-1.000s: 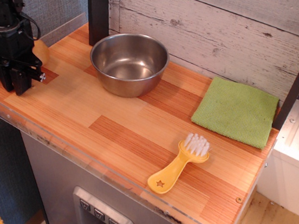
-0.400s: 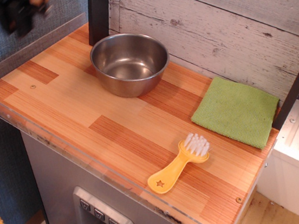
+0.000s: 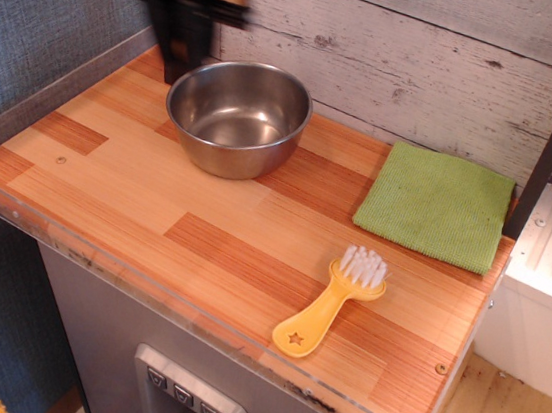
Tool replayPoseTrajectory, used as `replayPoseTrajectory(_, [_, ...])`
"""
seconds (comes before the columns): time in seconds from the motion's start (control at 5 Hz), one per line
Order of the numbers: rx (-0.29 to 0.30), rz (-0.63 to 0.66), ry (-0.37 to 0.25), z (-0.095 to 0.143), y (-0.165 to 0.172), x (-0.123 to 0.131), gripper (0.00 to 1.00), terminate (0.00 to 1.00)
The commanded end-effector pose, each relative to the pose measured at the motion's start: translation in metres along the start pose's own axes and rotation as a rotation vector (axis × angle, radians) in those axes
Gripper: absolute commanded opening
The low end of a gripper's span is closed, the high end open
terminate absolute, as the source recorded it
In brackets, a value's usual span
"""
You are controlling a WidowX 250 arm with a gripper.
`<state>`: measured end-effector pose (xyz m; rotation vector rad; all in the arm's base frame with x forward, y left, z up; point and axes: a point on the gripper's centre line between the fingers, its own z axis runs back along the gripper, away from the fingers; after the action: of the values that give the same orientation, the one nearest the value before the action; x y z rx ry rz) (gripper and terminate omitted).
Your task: Move the drumstick and place on towel
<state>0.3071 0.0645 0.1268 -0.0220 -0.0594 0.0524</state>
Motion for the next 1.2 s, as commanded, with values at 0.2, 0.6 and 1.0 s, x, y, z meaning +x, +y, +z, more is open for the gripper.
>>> replayPoseTrajectory(0.2, [0.046,-0.178,0.060,-0.024,-0.143,-0.013,0.00,0.00])
replayPoseTrajectory(0.6, [0.072,-0.242,0.026,-0.057,-0.182,0.022,0.00,0.00])
replayPoseTrajectory(1.0, [0.093,-0.161,-0.007,-0.065,-0.165,0.043,0.00,0.00])
